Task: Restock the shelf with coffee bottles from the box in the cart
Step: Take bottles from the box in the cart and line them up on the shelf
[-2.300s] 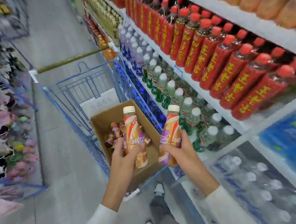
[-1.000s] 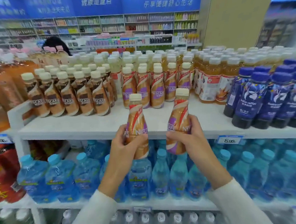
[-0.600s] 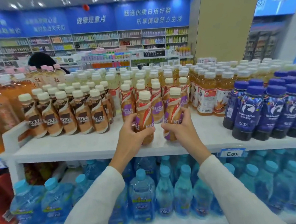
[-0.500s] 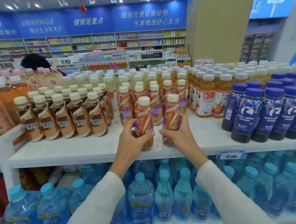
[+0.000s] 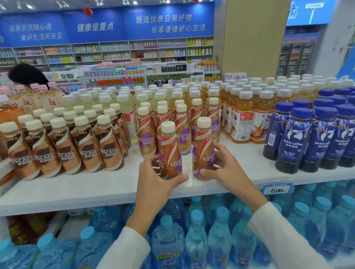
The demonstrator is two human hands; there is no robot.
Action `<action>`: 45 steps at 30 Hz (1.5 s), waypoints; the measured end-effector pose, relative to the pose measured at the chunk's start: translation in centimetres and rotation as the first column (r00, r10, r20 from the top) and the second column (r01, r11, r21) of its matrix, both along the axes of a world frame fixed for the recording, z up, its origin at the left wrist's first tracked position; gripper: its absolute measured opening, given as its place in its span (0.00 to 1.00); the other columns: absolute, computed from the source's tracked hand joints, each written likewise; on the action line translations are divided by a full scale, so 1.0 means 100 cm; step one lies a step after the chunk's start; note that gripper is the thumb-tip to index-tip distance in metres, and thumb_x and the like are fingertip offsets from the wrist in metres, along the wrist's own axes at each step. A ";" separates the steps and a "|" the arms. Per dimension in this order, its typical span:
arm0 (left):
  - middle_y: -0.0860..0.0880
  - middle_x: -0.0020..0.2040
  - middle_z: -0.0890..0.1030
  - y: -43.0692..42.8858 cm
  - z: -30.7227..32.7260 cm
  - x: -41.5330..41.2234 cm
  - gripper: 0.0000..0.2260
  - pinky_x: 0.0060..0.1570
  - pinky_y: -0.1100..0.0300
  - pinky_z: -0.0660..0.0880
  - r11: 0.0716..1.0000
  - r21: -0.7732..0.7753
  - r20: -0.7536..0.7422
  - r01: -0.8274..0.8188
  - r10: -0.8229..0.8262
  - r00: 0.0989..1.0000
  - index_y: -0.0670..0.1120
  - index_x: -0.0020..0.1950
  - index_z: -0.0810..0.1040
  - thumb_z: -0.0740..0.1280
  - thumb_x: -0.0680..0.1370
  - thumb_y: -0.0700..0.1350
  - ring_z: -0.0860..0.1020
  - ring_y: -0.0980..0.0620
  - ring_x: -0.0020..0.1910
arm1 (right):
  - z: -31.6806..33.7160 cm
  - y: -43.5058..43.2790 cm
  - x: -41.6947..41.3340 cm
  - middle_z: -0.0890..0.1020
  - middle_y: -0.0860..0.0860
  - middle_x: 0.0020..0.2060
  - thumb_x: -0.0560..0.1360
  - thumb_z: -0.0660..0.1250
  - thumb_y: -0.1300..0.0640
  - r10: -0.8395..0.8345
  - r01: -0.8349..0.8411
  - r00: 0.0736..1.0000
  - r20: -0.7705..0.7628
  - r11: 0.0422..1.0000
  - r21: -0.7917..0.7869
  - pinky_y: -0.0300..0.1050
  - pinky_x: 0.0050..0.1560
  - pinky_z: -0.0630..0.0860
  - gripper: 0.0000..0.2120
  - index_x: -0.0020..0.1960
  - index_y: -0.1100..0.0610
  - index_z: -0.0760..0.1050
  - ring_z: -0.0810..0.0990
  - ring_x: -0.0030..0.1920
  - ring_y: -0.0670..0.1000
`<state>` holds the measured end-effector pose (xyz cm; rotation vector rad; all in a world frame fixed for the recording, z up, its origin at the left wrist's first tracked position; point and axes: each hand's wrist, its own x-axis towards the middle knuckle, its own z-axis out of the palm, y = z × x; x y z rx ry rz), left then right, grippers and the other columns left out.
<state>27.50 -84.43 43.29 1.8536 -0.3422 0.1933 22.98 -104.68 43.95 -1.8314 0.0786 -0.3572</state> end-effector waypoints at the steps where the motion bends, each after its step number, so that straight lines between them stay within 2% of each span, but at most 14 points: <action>1: 0.57 0.59 0.77 0.000 -0.001 0.000 0.38 0.45 0.70 0.75 1.000 -0.006 -0.009 -0.009 0.009 1.000 0.55 0.65 0.68 0.84 0.61 0.56 0.78 0.59 0.53 | 0.000 0.001 0.000 0.79 0.43 0.62 0.68 0.80 0.62 -0.024 0.024 1.000 0.014 0.999 -0.023 0.35 0.53 0.78 0.38 0.69 0.43 0.65 0.78 0.60 0.42; 4: 0.56 0.57 0.80 0.001 -0.002 0.004 0.33 0.47 0.68 0.75 0.999 -0.041 -0.058 0.011 -0.014 0.998 0.54 0.62 0.70 0.84 0.64 0.50 0.80 0.59 0.52 | -0.003 0.007 -0.001 0.78 0.38 0.57 0.66 0.82 0.56 -0.102 0.108 0.993 0.057 0.988 -0.109 0.34 0.52 0.78 0.35 0.67 0.45 0.69 0.78 0.57 0.40; 8: 0.52 0.59 0.83 0.008 -0.003 0.015 0.28 0.52 0.63 0.77 0.993 -0.030 -0.115 0.118 -0.121 0.986 0.52 0.64 0.71 0.81 0.70 0.45 0.82 0.57 0.54 | -0.007 0.017 0.001 0.76 0.41 0.57 0.64 0.84 0.50 -0.190 0.205 0.976 0.110 0.968 -0.145 0.34 0.50 0.77 0.36 0.64 0.45 0.66 0.77 0.56 0.41; 11: 0.54 0.61 0.81 0.009 -0.002 0.015 0.26 0.52 0.69 0.76 0.981 -0.023 -0.114 0.193 -0.195 0.974 0.51 0.67 0.70 0.77 0.74 0.41 0.80 0.61 0.55 | -0.010 0.023 0.002 0.74 0.43 0.58 0.63 0.83 0.46 -0.214 0.231 0.971 0.110 0.956 -0.182 0.32 0.47 0.75 0.36 0.63 0.44 0.65 0.76 0.55 0.39; 14: 0.59 0.58 0.78 0.008 -0.004 0.012 0.24 0.49 0.73 0.75 0.982 -0.025 -0.073 0.188 -0.190 0.979 0.55 0.66 0.70 0.76 0.75 0.41 0.78 0.65 0.54 | -0.010 0.023 0.002 0.74 0.43 0.58 0.62 0.83 0.44 -0.211 0.231 0.970 0.117 0.952 -0.199 0.32 0.48 0.74 0.37 0.63 0.44 0.65 0.75 0.55 0.39; 17: 0.59 0.59 0.79 0.006 -0.005 0.009 0.25 0.49 0.73 0.74 0.985 -0.016 -0.044 0.169 -0.170 0.984 0.56 0.66 0.71 0.77 0.74 0.44 0.79 0.61 0.56 | -0.012 0.018 -0.002 0.76 0.42 0.59 0.65 0.82 0.47 -0.184 0.199 0.976 0.114 0.970 -0.143 0.35 0.52 0.77 0.35 0.65 0.44 0.66 0.77 0.57 0.40; 20: 0.62 0.55 0.79 0.001 -0.001 0.005 0.27 0.40 0.75 0.75 0.993 -0.033 -0.028 0.116 -0.117 0.993 0.57 0.63 0.73 0.81 0.69 0.49 0.80 0.61 0.50 | -0.013 0.016 -0.006 0.79 0.42 0.59 0.67 0.82 0.53 -0.174 0.190 0.974 0.142 0.976 -0.106 0.36 0.51 0.78 0.32 0.65 0.45 0.70 0.78 0.56 0.41; 23: 0.59 0.54 0.82 -0.005 -0.002 0.005 0.27 0.41 0.74 0.76 0.996 -0.030 -0.003 0.084 -0.084 0.996 0.55 0.63 0.76 0.82 0.68 0.49 0.82 0.59 0.49 | -0.016 0.017 -0.006 0.79 0.40 0.58 0.68 0.81 0.54 -0.186 0.205 0.967 0.172 0.973 -0.102 0.34 0.50 0.78 0.30 0.64 0.43 0.70 0.78 0.56 0.41; 26: 0.61 0.52 0.83 -0.013 -0.002 0.004 0.27 0.41 0.75 0.76 0.998 -0.010 0.001 0.056 -0.055 0.998 0.55 0.63 0.78 0.82 0.67 0.51 0.82 0.61 0.48 | -0.017 0.014 -0.008 0.79 0.38 0.56 0.68 0.81 0.54 -0.207 0.225 0.963 0.173 0.970 -0.094 0.32 0.49 0.78 0.31 0.64 0.42 0.70 0.79 0.55 0.39; 30: 0.59 0.52 0.82 -0.033 0.001 0.003 0.28 0.44 0.73 0.73 0.999 0.032 0.026 0.025 -0.026 0.999 0.53 0.65 0.78 0.82 0.67 0.53 0.80 0.63 0.48 | -0.013 -0.001 -0.010 0.78 0.37 0.54 0.68 0.81 0.55 -0.234 0.250 0.960 0.154 0.964 -0.095 0.31 0.48 0.77 0.31 0.64 0.44 0.69 0.78 0.54 0.38; 35: 0.55 0.55 0.82 -0.063 0.001 0.005 0.29 0.47 0.70 0.75 0.999 0.033 0.056 0.011 -0.013 0.998 0.50 0.67 0.77 0.81 0.68 0.51 0.80 0.57 0.50 | -0.009 -0.024 -0.006 0.78 0.39 0.53 0.68 0.81 0.56 -0.269 0.284 0.954 0.137 0.953 -0.107 0.32 0.48 0.76 0.29 0.62 0.46 0.70 0.78 0.53 0.38; 38: 0.54 0.58 0.81 -0.073 0.002 0.011 0.28 0.53 0.62 0.77 0.999 0.036 0.056 0.020 -0.022 0.998 0.49 0.68 0.76 0.80 0.70 0.50 0.80 0.54 0.54 | -0.005 -0.031 0.003 0.77 0.38 0.53 0.69 0.81 0.56 -0.250 0.262 0.962 0.112 0.958 -0.117 0.31 0.48 0.74 0.29 0.63 0.46 0.69 0.77 0.52 0.37; 41: 0.53 0.59 0.82 -0.082 0.005 0.022 0.27 0.54 0.62 0.75 0.999 0.026 0.060 0.023 -0.024 0.998 0.49 0.66 0.75 0.80 0.70 0.48 0.79 0.55 0.54 | -0.002 -0.037 0.014 0.77 0.39 0.53 0.70 0.80 0.57 -0.246 0.258 0.963 0.108 0.957 -0.128 0.29 0.46 0.73 0.29 0.63 0.45 0.68 0.76 0.51 0.35; 45: 0.51 0.60 0.81 -0.104 0.003 0.034 0.25 0.57 0.59 0.77 1.000 0.007 0.026 -0.019 0.019 0.999 0.47 0.64 0.73 0.79 0.72 0.47 0.80 0.51 0.57 | -0.002 -0.047 0.028 0.78 0.44 0.57 0.70 0.80 0.56 -0.268 0.277 0.959 0.087 0.953 -0.122 0.32 0.50 0.72 0.31 0.68 0.50 0.69 0.78 0.55 0.44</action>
